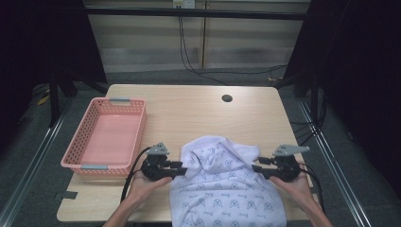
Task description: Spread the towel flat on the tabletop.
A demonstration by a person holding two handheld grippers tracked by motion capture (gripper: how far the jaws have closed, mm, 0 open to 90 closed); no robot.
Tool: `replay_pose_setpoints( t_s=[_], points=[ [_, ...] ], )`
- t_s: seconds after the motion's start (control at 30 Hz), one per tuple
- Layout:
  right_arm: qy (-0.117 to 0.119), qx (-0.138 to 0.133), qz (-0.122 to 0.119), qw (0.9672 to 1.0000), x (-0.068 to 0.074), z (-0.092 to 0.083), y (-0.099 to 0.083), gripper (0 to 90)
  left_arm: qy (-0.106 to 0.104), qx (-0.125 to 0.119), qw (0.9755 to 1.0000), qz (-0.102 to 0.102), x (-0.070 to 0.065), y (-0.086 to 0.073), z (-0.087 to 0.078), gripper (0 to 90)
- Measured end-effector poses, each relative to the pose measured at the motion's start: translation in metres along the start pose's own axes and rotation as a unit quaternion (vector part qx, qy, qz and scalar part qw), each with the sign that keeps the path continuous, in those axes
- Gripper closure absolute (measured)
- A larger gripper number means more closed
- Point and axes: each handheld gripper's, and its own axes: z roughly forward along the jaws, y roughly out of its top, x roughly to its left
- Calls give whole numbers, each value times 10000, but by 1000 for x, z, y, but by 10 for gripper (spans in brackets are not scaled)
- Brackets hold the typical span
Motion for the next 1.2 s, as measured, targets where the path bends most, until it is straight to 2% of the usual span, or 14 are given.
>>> replay_pose_setpoints(
  t_s=[0.13, 0.3, 0.37, 0.43, 0.47, 0.6, 0.63, 0.77, 0.87, 0.9, 0.93, 1.03, 1.17, 1.2],
  points=[
    [72, -33, -15, 10000, -5, 32, 26, 489, 89, 27, 9998, -183, 14, 10, 19, 550],
    [222, -3, -21, 9998, -1, 57, 40, 493, 206, 293, 9993, -77, 14, 10, 37, 520],
    [247, 50, -27, 9997, 1, 65, 42, 618, 244, 495, 9985, 7, 12, 8, 43, 679],
    [457, -6, -44, 9989, 1, 67, 43, 820, 443, 446, 9980, 28, 10, 8, 42, 869],
    [685, -188, 65, 9974, -2, 59, 45, 885, 392, 404, 9984, -18, 10, 9, 36, 878],
    [423, -603, 93, 9972, -12, 22, 53, 889, 428, -20, 9989, -172, 16, 14, 13, 883],
    [423, -603, 93, 9972, -12, 22, 53, 889, 428, -20, 9989, -172, 16, 14, 13, 883],
    [235, -930, 261, 9950, -19, -24, 38, 889, 399, -75, 9992, -49, 9, 12, -6, 884],
    [53, -650, 402, 9971, -16, -48, -8, 889, 195, 235, 9995, 80, -4, -5, -8, 884],
    [53, -650, 402, 9971, -16, -48, -8, 889, 195, 235, 9995, 80, -4, -5, -8, 883],
    [-56, -408, 545, 9977, -15, -57, -31, 889, 197, 307, 9992, 136, -7, -8, -9, 883],
    [-120, -208, 756, 9968, -11, -68, -55, 887, -194, 531, 9983, 160, -22, -22, -9, 880],
    [-21, 86, 779, 9969, -2, -69, -69, 836, -342, 725, 9961, 374, -35, -29, -9, 791],
    [-9, 231, 657, 9976, 4, -68, -74, 713, -342, 673, 9965, 372, -35, -29, -11, 752]
  ],
)
